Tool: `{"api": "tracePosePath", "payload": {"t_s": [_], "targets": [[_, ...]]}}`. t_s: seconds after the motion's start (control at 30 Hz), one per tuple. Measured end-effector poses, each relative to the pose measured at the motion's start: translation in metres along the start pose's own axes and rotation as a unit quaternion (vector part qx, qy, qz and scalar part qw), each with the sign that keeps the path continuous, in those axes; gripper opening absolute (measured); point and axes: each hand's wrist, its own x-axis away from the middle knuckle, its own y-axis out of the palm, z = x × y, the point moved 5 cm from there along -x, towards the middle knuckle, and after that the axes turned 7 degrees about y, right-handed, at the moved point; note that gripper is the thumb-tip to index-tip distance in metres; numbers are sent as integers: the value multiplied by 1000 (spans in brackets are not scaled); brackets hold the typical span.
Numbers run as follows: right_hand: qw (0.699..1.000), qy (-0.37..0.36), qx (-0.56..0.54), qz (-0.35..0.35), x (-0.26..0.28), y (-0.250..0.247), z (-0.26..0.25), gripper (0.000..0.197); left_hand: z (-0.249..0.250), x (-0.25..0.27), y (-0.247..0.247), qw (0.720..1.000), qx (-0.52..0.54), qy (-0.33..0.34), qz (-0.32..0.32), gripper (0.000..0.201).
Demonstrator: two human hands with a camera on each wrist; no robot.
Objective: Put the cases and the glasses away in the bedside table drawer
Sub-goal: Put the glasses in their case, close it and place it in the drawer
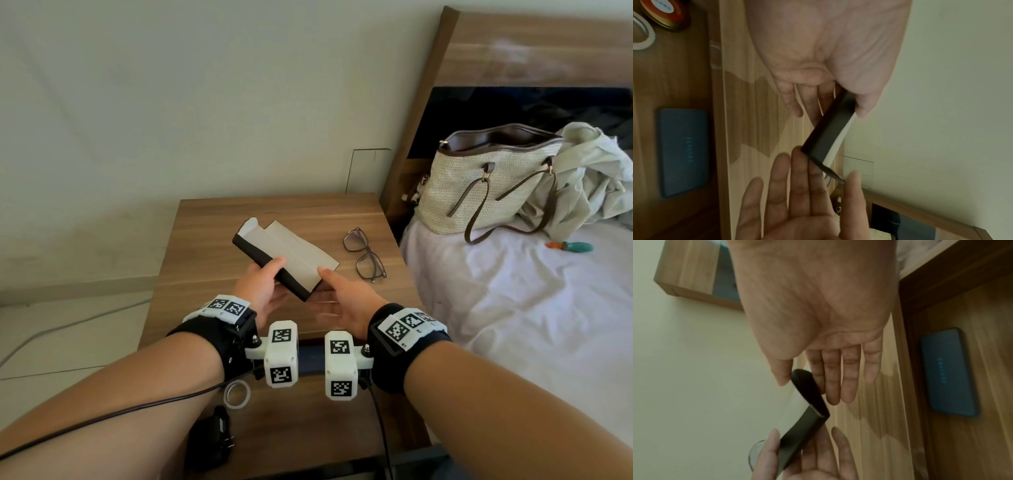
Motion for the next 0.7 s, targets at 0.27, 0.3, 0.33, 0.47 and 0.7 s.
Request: {"api": "tracePosePath", "payload": {"t_s": [0.27,0.3,0.33,0.47,0.7], "targets": [[985,-69,28,154,-20,-52,-39,23,1,-19,-8,1000,-17,-10,5,36],[979,-89,23,180,-25,-59,-44,20,0,-22,-9,1000,-18,-16,4,38],[971,-112,26,210,-31,-67,-50,19,-1,-25,-10,1000,-15,-21,2,38],[927,-175,86,321,-48,-91,-67,12,-5,-34,-9,999,4,-46,-9,40],[904,-151,168,363,-81,-107,-75,14,-20,-48,-11,997,20,-70,-23,39]]}}
